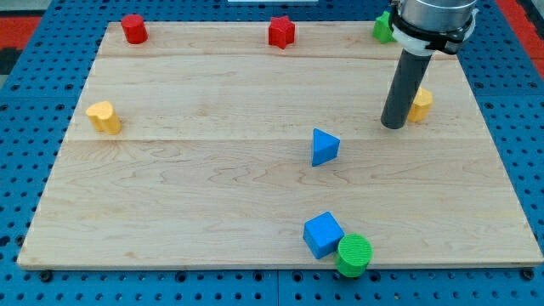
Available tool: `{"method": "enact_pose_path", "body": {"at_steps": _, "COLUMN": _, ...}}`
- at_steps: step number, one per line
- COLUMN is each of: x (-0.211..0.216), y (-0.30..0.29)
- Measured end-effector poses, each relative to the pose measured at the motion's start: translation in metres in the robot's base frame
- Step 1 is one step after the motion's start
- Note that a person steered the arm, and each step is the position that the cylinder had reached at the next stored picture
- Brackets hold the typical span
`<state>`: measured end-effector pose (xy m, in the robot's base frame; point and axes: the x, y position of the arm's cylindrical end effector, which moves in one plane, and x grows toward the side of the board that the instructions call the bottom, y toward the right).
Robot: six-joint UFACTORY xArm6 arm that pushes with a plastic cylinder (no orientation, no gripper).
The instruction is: Separate the blue blocks from each other
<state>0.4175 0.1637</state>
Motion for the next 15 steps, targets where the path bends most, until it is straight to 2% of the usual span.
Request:
{"method": "enact_pose_path", "body": {"at_steps": 5, "x": 0.030, "y": -0.018}}
{"method": "enact_pose_path", "body": {"at_steps": 6, "x": 0.020, "y": -0.018}}
{"method": "enact_pose_path", "body": {"at_steps": 8, "x": -0.003, "y": -0.167}}
{"method": "enact_pose_path", "body": {"at_steps": 9, "x": 0.010, "y": -0.168}}
{"method": "enact_pose_path", "body": {"at_steps": 10, "x": 0.028, "y": -0.063}}
{"method": "enact_pose_path", "body": {"at_steps": 11, "x": 0.022, "y": -0.077}}
{"method": "enact_pose_path", "body": {"at_steps": 12, "x": -0.005, "y": -0.117}}
{"method": "enact_pose_path", "body": {"at_steps": 13, "x": 0.073, "y": -0.143}}
{"method": "enact_pose_path", "body": {"at_steps": 14, "x": 0.085, "y": -0.016}}
{"method": "enact_pose_path", "body": {"at_steps": 15, "x": 0.124, "y": -0.023}}
